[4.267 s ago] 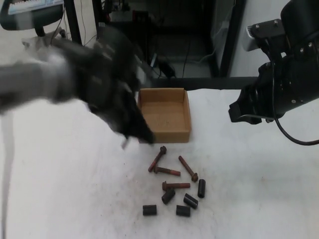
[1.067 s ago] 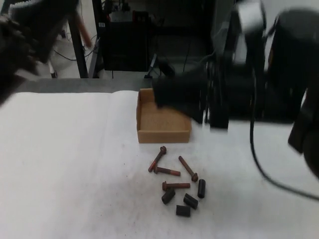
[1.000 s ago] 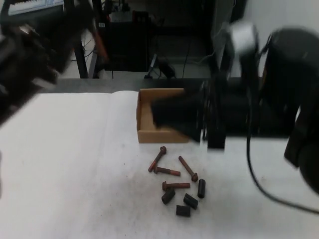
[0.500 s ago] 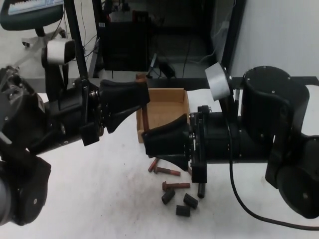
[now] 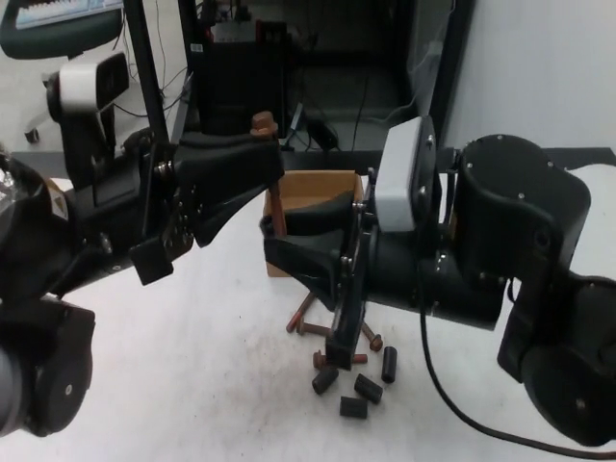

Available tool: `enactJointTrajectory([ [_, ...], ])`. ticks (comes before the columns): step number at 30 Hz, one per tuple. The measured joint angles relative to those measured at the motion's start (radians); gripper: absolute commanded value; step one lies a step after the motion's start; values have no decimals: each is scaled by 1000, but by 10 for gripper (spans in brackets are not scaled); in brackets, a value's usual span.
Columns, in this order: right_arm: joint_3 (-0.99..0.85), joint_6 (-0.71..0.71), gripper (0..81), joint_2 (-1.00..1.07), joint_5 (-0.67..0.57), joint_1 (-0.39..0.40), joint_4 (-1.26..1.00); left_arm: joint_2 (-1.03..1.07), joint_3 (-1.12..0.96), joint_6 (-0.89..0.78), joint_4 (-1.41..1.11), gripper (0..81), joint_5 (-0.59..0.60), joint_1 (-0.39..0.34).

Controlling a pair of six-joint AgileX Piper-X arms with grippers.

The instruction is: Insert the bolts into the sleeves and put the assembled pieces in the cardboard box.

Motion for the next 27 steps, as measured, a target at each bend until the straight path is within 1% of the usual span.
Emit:
enactJointTrajectory([
  [4,0,-5,8,0,37,35,-49,0,0,-4,-9,2,-12,0],
  [10,8,-5,8,0,64,47,-64,0,0,-5,-80,2,-67,0],
  [12,21,-5,8,0,73,47,-63,0,0,30,-90,2,-93,4],
  [17,51,-2,8,0,84,45,-63,0,0,76,-97,2,-96,18],
  [21,61,51,8,0,83,17,-104,0,0,100,-99,2,-96,18],
  [27,61,132,8,0,32,5,-214,0,0,145,-99,2,-93,18],
])
